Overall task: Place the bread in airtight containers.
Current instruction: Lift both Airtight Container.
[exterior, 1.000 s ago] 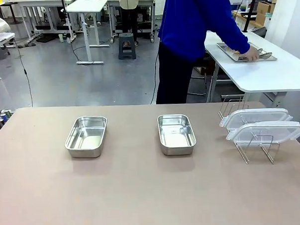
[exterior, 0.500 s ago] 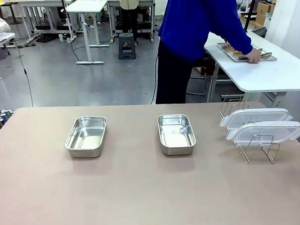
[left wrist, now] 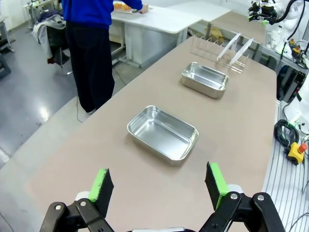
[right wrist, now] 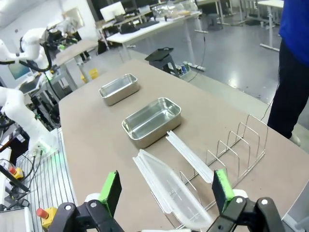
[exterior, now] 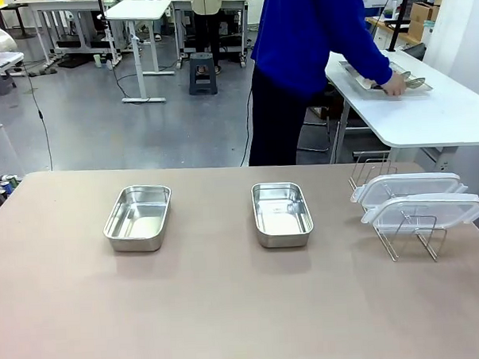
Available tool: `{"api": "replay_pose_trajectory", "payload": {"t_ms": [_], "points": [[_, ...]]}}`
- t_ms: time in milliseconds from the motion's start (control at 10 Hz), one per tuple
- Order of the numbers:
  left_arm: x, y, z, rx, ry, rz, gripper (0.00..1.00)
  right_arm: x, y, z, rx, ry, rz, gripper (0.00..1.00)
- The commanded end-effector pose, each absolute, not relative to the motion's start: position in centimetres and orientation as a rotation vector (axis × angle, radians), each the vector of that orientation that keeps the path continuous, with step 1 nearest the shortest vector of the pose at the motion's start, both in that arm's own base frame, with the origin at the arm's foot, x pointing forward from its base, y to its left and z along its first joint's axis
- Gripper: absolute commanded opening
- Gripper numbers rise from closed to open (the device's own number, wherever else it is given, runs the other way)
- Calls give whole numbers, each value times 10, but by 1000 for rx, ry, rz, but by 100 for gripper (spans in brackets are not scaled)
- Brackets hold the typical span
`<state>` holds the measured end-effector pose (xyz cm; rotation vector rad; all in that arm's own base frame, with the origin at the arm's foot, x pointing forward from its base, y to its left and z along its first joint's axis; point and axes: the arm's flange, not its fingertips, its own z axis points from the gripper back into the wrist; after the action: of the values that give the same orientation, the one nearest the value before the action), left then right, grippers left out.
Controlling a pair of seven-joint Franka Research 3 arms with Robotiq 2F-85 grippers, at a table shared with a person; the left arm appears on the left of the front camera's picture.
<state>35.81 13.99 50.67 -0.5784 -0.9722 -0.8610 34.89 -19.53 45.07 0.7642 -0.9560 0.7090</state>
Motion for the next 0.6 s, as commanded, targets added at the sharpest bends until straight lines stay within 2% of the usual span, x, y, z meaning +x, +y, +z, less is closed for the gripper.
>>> {"api": "replay_pose_trajectory", "payload": {"t_ms": [0,500], "points": [[358,140,504,-589,-1011,-874,100,351,-196,451,765,-1001,727,100],[358,140,504,-589,-1011,-874,100,351,-196,451,765,-1001,727,100]]}}
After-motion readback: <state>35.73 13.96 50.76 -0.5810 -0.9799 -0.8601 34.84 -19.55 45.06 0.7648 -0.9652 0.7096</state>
